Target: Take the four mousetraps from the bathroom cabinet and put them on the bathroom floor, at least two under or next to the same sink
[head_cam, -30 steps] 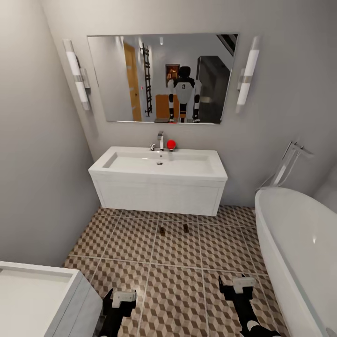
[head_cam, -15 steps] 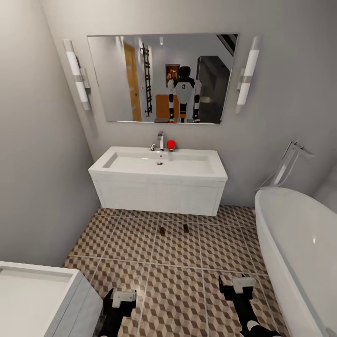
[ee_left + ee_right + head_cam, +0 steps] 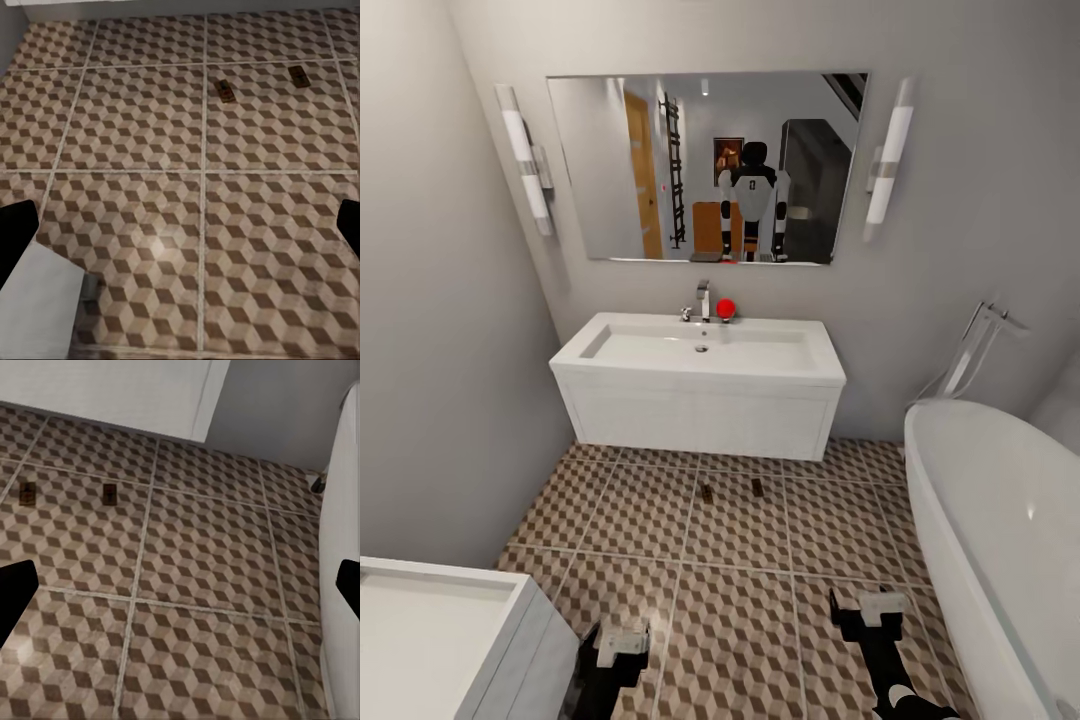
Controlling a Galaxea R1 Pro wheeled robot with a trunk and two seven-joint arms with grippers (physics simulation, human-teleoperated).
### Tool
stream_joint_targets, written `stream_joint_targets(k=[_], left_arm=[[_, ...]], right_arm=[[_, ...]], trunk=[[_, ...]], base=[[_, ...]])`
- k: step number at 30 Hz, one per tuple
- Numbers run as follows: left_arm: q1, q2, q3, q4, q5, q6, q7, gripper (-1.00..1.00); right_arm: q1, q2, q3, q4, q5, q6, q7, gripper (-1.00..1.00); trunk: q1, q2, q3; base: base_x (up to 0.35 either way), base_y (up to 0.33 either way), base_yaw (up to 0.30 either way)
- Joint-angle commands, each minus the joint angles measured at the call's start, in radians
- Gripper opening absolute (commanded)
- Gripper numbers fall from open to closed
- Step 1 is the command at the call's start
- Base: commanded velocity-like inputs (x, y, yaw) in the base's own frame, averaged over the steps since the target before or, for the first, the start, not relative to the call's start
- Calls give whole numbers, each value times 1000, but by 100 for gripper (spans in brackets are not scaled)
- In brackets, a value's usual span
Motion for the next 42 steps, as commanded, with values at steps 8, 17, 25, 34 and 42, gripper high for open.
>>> stream_joint_targets(k=[8,17,25,34,42], left_arm=[[47,24,-8,6,11,-5,2,100],[98,60,-7,6,11,-5,3,100],[119,67,-6,6,13,-5,5,100],[121,67,-7,6,13,-4,7,100],[126,65,-8,6,13,-4,7,100]], right_arm=[[-1,0,6,1,9,0,-15,100],[7,-2,6,2,8,0,-18,100],[75,-4,6,3,1,1,-21,100],[158,-3,6,3,-58,1,-54,100],[176,-1,6,2,-159,5,-107,100]], trunk=[[0,-2,-2],[0,-2,-2],[0,-2,-2],[0,-2,-2],[0,-2,-2]], base=[[-146,0,0],[-19,0,0],[-2,0,0],[0,0,0],[0,0,0]])
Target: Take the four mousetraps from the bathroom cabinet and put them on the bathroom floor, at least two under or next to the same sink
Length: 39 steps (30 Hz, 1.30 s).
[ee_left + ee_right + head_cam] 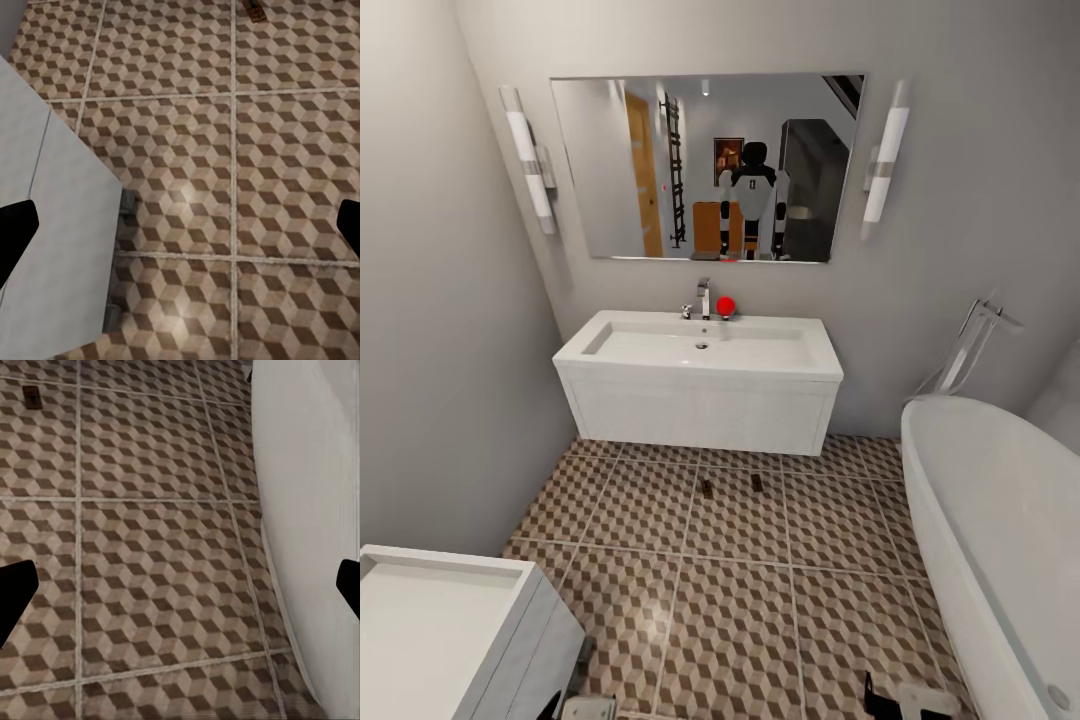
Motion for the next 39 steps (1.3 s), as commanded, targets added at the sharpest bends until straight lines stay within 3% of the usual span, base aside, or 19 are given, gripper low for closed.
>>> stream_joint_targets(k=[1,7,20,39], left_arm=[[-1,-1,-9,4,10,-6,0,100],[5,-2,-9,4,10,-6,0,100],[9,-3,-9,4,10,-6,-1,100],[19,-4,-9,4,9,-6,-1,100]], right_arm=[[0,0,8,1,-11,-1,-6,100],[1,1,8,0,-33,2,-13,100],[2,2,8,0,-39,3,-12,100],[2,4,8,-1,-39,3,-13,100]], trunk=[[1,-2,-2],[1,-2,-2],[1,-2,-2],[1,-2,-2]], base=[[0,0,0],[0,0,0],[-19,0,0],[-304,0,0]])
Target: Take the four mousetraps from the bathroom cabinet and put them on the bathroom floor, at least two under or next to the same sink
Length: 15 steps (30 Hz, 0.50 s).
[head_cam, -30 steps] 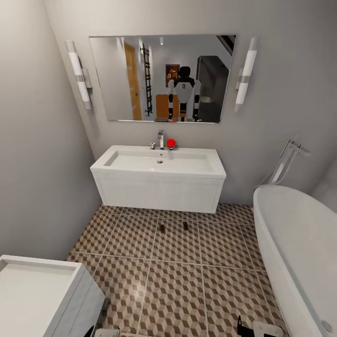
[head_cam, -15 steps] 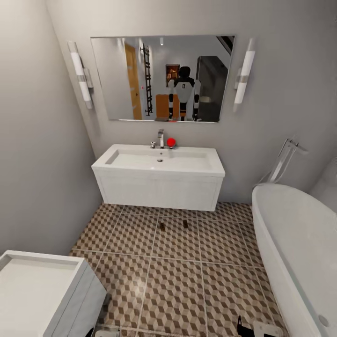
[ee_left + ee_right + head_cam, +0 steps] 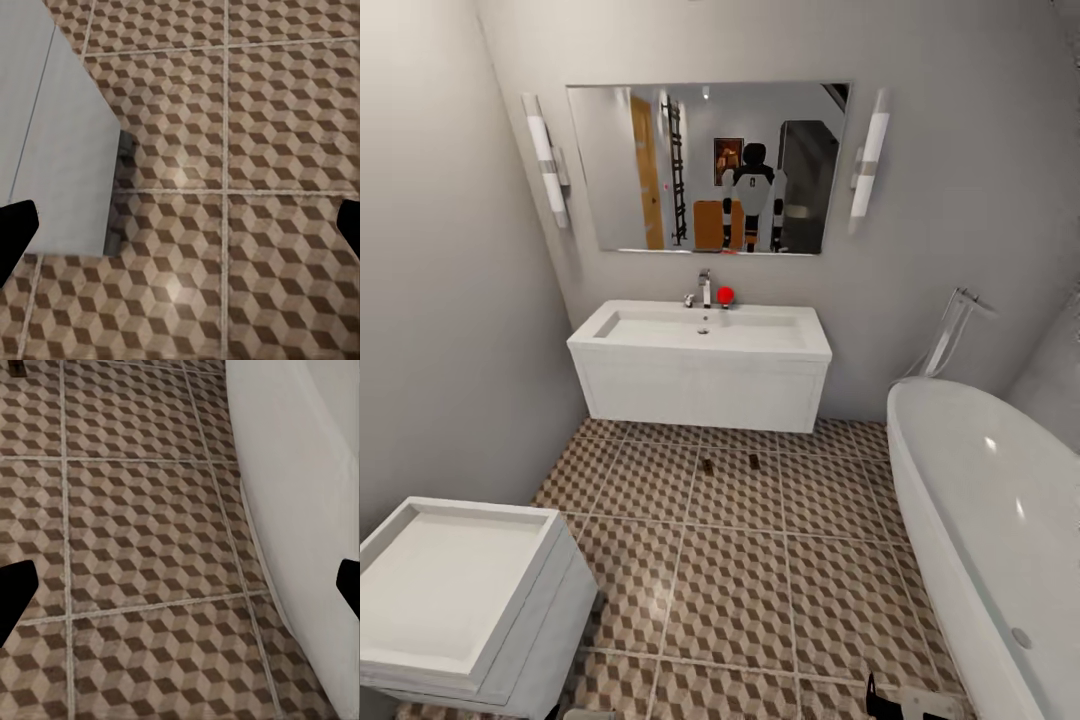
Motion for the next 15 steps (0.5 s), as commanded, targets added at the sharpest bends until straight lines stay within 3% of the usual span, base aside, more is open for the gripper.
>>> stream_joint_targets(k=[1,15], left_arm=[[-1,-1,-9,4,10,-6,0,100],[0,-1,-9,4,10,-6,0,100]], right_arm=[[-1,0,8,1,-8,-3,-2,100],[-1,-1,8,1,-8,-3,-2,100]], trunk=[[0,-2,-2],[0,-2,-2]], base=[[-337,0,0],[-338,0,0]])
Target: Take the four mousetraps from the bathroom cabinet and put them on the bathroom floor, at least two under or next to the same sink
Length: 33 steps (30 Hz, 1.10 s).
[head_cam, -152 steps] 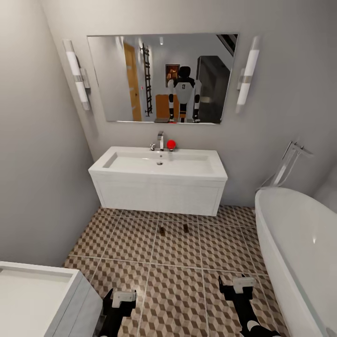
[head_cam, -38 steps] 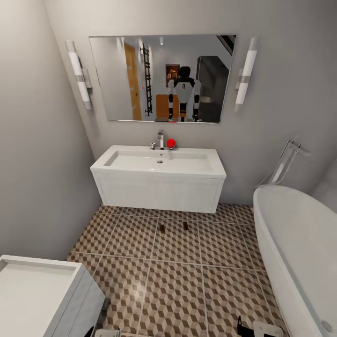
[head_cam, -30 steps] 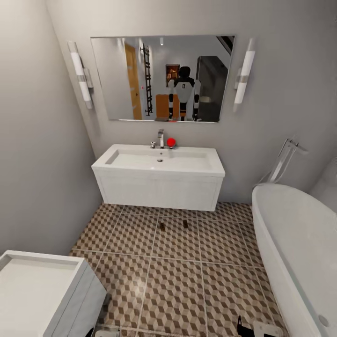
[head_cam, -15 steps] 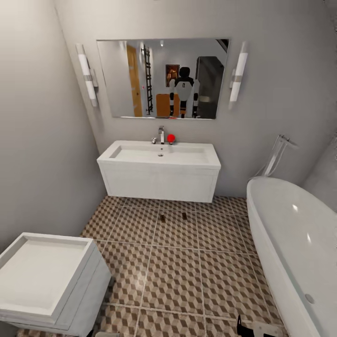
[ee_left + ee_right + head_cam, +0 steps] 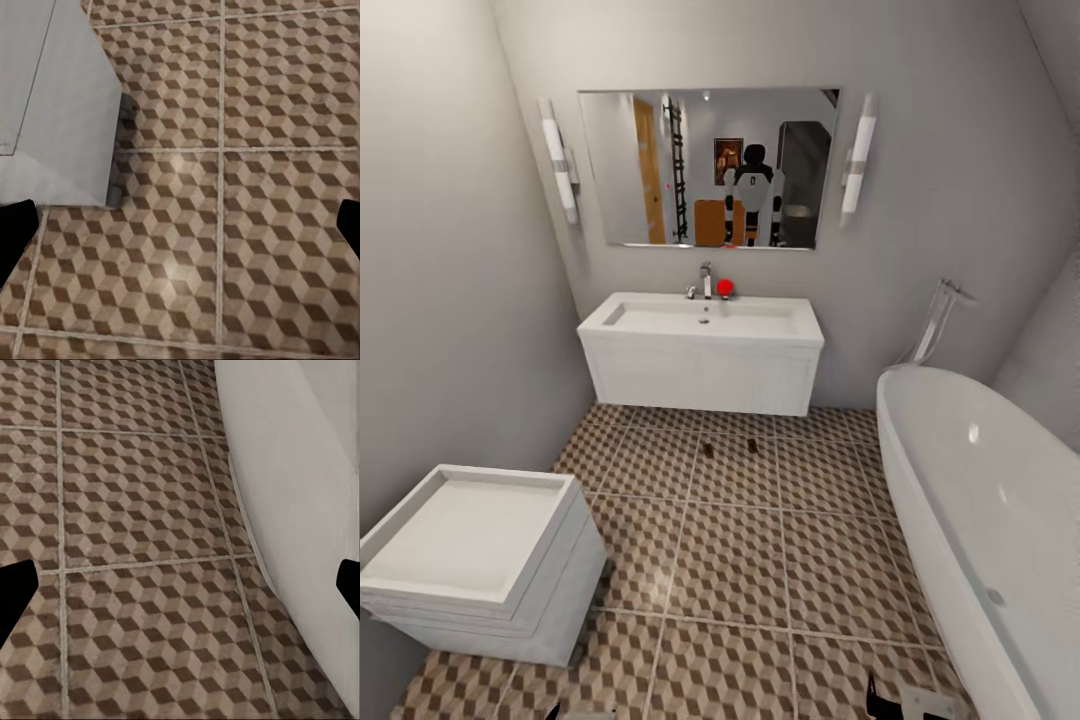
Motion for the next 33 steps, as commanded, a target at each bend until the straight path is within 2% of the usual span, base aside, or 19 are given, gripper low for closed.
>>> stream_joint_targets(k=[1,14,33], left_arm=[[-2,-1,-9,4,10,-6,0,100],[-1,-1,-9,4,10,-6,0,100],[0,-2,-9,4,9,-7,-4,100]], right_arm=[[-1,0,8,1,-8,-3,-2,100],[-1,0,8,1,-8,-3,-3,100],[-1,1,8,1,-8,-3,-3,100]], trunk=[[0,-2,-2],[0,-2,-2],[0,-2,-2]], base=[[-338,0,0],[-285,0,45],[-17,0,242]])
